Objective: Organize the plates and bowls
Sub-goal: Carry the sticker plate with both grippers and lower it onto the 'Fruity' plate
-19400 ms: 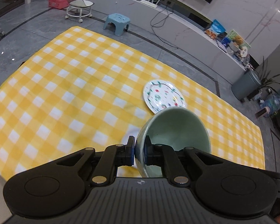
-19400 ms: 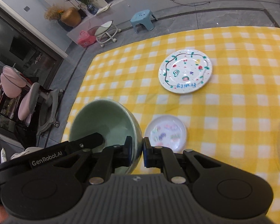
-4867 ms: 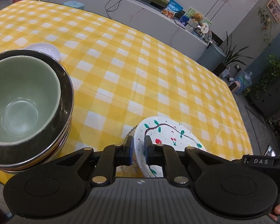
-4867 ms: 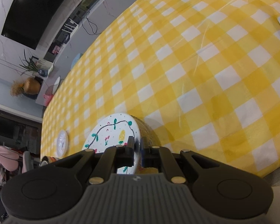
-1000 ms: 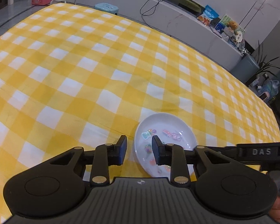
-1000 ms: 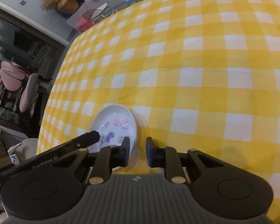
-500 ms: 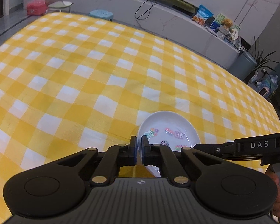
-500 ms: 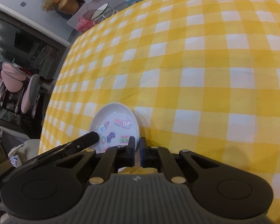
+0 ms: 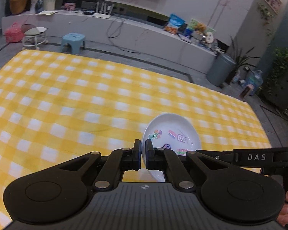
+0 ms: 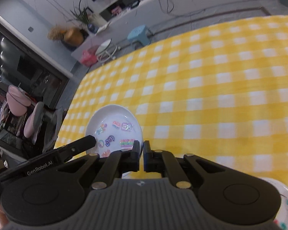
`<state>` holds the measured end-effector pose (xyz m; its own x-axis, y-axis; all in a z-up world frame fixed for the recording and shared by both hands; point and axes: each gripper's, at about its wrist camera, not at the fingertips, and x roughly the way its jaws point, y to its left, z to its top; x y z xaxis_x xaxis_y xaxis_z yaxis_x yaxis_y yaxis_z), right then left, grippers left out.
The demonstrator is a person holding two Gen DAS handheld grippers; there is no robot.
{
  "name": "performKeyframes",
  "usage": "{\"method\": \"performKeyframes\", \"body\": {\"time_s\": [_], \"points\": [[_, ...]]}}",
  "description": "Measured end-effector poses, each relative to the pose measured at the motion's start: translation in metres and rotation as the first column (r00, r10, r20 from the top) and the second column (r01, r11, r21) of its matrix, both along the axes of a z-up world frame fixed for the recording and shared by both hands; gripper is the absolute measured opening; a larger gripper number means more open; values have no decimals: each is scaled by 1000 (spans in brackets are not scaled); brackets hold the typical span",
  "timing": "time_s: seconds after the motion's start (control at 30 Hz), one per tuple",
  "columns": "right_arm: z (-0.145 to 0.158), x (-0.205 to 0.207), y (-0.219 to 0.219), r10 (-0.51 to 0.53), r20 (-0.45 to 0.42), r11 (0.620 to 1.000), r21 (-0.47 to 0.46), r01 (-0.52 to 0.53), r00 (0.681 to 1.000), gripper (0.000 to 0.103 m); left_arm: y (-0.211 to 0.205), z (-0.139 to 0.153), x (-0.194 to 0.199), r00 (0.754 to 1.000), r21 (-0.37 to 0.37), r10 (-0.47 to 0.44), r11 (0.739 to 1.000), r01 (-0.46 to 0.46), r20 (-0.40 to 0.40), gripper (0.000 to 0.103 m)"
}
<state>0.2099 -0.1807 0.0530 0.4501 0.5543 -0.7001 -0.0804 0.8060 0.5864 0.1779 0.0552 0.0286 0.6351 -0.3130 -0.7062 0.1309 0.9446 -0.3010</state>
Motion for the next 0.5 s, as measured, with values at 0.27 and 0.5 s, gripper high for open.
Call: {"method": "performKeyframes", "body": {"time_s": [0.27,0.5], "points": [[10,-72,-85,-122,-9,993,-1,122,993,0,-71,2,-43,997,-33,-70,997,69,-18,3],[-7,-117,-130,-199,-55,980,-42,196,979,0,-106,-33,-63,990,-105,-75,993,63,-119,3]]}}
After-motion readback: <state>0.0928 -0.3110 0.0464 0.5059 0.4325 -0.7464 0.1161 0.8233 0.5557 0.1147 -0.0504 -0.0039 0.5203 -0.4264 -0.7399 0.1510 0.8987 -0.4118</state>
